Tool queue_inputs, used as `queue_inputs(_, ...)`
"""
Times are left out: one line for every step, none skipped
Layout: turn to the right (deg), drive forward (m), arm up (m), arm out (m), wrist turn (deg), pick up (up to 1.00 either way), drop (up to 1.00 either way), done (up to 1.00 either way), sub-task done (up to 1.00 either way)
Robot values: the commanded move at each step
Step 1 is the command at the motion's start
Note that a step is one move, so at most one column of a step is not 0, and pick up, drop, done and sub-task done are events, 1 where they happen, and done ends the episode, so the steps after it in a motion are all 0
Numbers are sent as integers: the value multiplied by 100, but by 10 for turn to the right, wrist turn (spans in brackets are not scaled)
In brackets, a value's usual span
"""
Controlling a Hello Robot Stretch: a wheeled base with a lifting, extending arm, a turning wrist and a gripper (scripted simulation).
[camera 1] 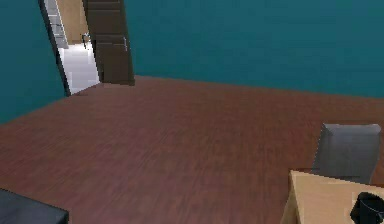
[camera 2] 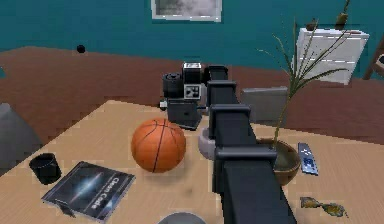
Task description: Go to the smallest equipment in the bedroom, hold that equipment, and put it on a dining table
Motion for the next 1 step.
queue_inputs(0,0,0,-8,0,0,0,0,0)
